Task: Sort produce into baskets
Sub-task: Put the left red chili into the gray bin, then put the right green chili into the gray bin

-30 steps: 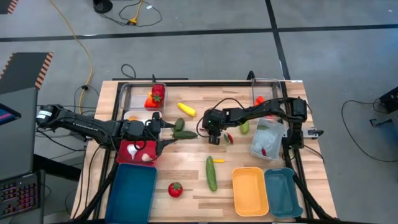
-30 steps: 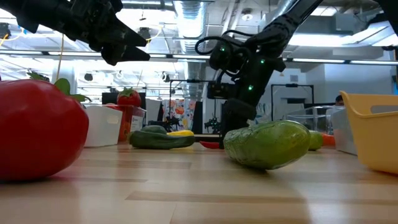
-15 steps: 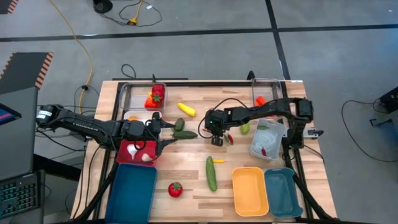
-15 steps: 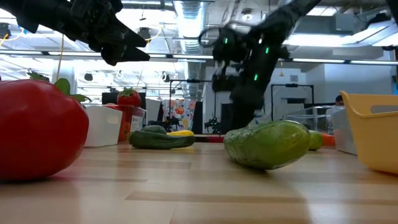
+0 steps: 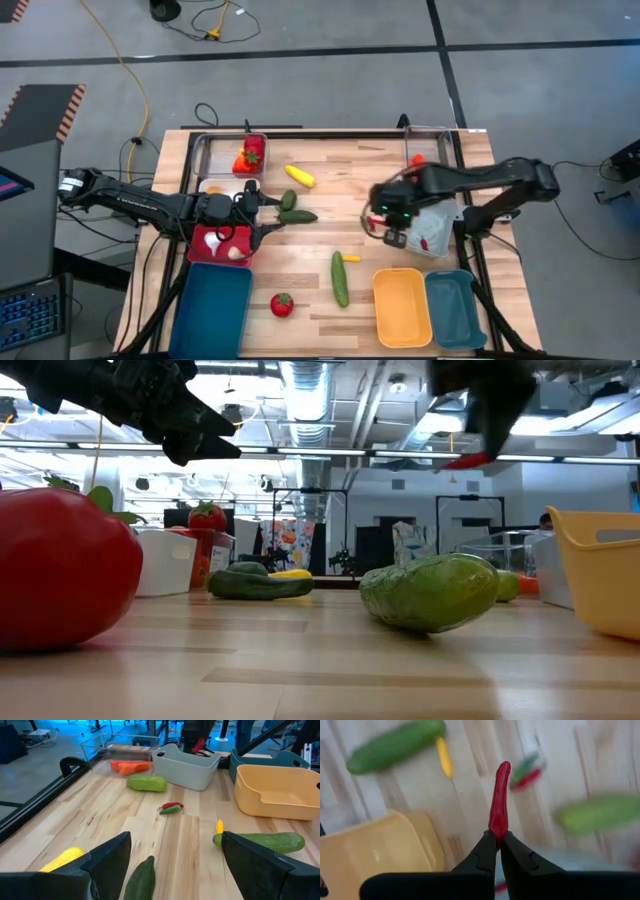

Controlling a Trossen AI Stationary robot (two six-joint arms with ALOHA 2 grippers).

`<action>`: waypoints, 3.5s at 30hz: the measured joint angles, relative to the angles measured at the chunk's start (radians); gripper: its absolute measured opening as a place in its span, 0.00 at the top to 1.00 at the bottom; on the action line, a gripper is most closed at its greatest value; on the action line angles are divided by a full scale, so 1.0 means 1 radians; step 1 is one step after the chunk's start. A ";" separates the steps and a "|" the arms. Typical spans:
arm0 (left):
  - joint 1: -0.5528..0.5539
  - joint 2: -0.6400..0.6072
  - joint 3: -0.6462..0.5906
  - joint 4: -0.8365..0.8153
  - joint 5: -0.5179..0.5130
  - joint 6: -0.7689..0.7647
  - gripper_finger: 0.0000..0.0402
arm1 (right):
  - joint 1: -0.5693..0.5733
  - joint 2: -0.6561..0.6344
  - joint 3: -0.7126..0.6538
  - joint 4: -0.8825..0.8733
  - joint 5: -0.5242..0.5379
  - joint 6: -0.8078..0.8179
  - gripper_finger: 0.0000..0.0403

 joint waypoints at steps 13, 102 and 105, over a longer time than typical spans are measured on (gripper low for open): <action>0.000 0.000 0.000 0.000 0.000 0.000 0.26 | 0.210 -0.123 -0.190 -0.350 0.105 0.463 0.88; 0.000 0.000 0.000 -0.019 0.000 -0.001 0.26 | -0.144 0.407 -0.190 0.486 0.134 0.002 0.76; 0.000 0.000 0.000 -0.020 0.000 -0.001 0.26 | -0.144 0.407 -0.190 0.497 0.131 0.002 0.76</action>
